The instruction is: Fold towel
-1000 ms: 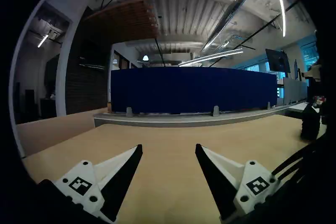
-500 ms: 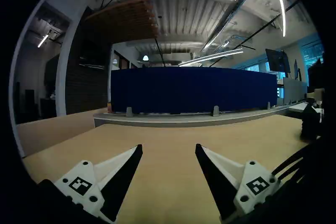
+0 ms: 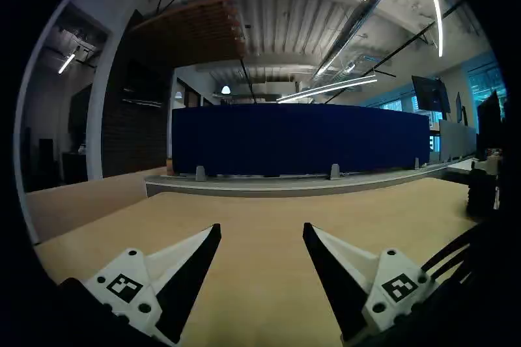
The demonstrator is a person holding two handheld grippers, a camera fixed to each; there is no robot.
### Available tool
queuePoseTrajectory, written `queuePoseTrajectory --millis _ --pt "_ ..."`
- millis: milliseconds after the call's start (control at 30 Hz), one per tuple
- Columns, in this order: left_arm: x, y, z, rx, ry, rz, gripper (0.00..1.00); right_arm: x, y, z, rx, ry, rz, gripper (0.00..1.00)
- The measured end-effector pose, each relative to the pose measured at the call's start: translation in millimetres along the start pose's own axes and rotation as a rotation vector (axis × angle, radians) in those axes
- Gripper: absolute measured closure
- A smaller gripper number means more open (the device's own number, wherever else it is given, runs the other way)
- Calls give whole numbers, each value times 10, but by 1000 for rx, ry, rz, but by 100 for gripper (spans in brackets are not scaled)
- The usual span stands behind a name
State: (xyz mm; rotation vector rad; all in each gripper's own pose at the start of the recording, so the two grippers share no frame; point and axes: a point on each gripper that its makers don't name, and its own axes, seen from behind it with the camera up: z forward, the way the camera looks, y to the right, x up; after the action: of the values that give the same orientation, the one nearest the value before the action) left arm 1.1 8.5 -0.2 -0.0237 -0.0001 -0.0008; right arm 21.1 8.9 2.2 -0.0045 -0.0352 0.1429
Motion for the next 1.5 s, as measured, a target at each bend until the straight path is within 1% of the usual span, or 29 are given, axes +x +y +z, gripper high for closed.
queuePoseTrajectory --millis 267,600,800,1200,1500 --pt "-3 0 -8 0 0 0 7 -124 -66 37 9 -5 -19 0" --pt "-4 -2 -16 0 0 0 7 -211 -115 5 15 0 -59 0" --pt "-5 -1 -23 0 0 0 7 -231 -101 21 14 8 -89 0" --pt "-5 -6 -24 0 0 0 7 -248 -113 -6 15 28 -140 0" --pt "-5 -5 -17 0 0 0 7 -229 -97 -8 10 34 -144 0"
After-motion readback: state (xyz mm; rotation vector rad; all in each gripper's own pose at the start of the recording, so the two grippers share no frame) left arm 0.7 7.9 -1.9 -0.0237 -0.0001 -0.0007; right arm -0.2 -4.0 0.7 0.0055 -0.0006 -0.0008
